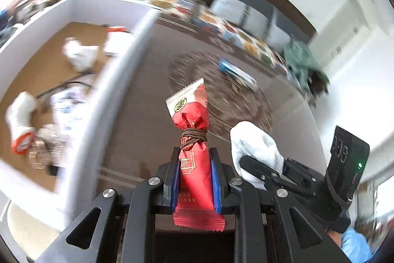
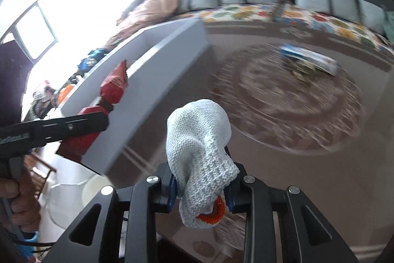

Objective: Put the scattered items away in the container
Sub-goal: 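Carry the red packet and glove over the white box and open both tools, then withdraw both open tools from the box back over the table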

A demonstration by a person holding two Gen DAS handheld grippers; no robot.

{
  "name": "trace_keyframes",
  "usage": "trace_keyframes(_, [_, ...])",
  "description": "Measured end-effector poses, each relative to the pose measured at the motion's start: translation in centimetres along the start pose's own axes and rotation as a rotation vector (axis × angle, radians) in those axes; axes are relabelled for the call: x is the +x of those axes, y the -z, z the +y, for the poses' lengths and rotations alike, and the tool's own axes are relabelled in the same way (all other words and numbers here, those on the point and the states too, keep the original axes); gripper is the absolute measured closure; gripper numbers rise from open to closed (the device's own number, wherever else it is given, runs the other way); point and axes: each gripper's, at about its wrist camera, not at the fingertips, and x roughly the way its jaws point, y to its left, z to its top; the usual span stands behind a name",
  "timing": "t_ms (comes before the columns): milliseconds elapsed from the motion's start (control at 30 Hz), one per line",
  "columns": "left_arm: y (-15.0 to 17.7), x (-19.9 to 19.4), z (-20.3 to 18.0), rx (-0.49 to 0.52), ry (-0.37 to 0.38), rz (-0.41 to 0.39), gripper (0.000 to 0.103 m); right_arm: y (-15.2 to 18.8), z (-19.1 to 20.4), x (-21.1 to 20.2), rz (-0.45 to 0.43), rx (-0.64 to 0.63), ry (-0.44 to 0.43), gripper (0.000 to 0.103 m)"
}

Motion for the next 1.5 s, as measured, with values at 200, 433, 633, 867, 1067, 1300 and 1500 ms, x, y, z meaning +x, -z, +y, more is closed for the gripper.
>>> trace_keyframes(200, [-4.9,-3.5,10.0,-0.143,-0.157,-0.089,0.082,-6.4,7.6,3.9,-0.002,-0.139,-0.133,0.073])
trace_keyframes(433, [-11.2,-0.7,19.9,-0.284,-0.247,-0.039,0.082,-16.1,15.7,15.7,0.138,-0.207,-0.202,0.073])
trace_keyframes(633, [-13.9,3.3,24.1,-0.314,-0.341,0.078,0.081,-20.7,18.2,25.7,0.229,-0.11,-0.193,0.066])
trace_keyframes(867, [-13.5,3.4,27.0,-0.374,-0.384,0.071,0.041,-21.4,17.5,29.7,0.3,0.038,-0.191,0.043])
trace_keyframes(1067, [-12.5,1.6,26.1,-0.388,-0.372,0.034,0.041,-21.5,15.6,28.9,0.278,0.196,-0.319,0.043])
trace_keyframes(1300, [-11.7,0.1,22.5,-0.334,-0.369,0.001,0.041,-21.3,13.7,22.6,0.113,0.219,-0.385,0.043])
trace_keyframes(1500, [-11.0,-1.6,16.0,-0.219,-0.333,-0.051,0.041,-17.6,10.0,13.7,-0.035,0.166,-0.372,0.043])
